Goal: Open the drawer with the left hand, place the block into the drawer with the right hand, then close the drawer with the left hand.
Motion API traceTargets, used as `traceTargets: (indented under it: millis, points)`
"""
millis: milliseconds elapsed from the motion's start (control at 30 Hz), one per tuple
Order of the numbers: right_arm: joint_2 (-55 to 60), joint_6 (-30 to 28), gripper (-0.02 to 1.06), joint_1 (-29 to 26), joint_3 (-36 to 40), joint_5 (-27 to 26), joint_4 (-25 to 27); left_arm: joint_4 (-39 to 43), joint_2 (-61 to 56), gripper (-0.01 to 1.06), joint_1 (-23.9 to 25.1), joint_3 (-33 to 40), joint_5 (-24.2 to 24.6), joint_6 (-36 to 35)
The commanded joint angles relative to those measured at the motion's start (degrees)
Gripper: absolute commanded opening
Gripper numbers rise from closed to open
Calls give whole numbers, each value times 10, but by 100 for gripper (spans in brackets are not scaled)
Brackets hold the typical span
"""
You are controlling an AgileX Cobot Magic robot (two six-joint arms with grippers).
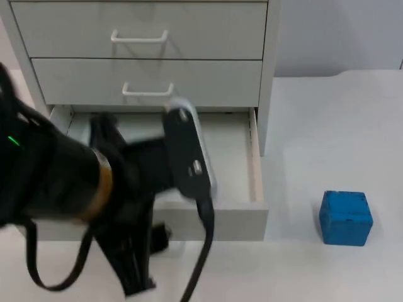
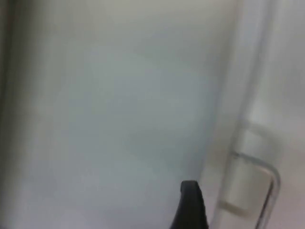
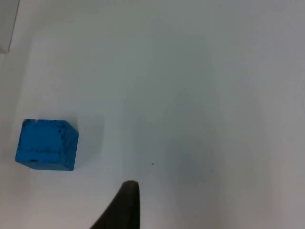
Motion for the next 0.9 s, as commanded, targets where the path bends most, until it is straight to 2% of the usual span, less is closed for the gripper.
traceTargets:
  millis: [0, 233, 433, 533, 567, 600, 733, 767, 833, 867]
  points:
    - [-3, -4, 105, -3, 0, -1, 0, -48, -38, 62, -4, 1, 7, -1]
    - [-3, -4, 105, -3, 0, -1, 0, -119, -166, 62, -2, 1, 7, -1]
    - [-3, -4, 105, -3, 0, -1, 0, -140, -197, 62, 5, 1, 18, -1]
    - [-3, -4, 105, -3, 0, -1, 0, -192, -212, 62, 58, 0, 18, -1]
    - [-3, -4, 105, -3, 0, -1, 0, -216, -218, 62, 93, 0, 18, -1]
    - [-3, -4, 105, -3, 0, -1, 0, -216, -218, 62, 93, 0, 18, -1]
    - [-3, -4, 105, -3, 0, -1, 0, -313, -256, 62, 228, -7, 21, 9]
    - [-3, -4, 105, -3, 0, -1, 0, -313, -256, 62, 228, -7, 21, 9]
    - [-3, -4, 105, -3, 0, -1, 0, -406, -287, 62, 299, -17, 39, 58]
    - [-3, -5, 105, -3, 0, -1, 6, -439, -298, 62, 318, -22, 54, 81]
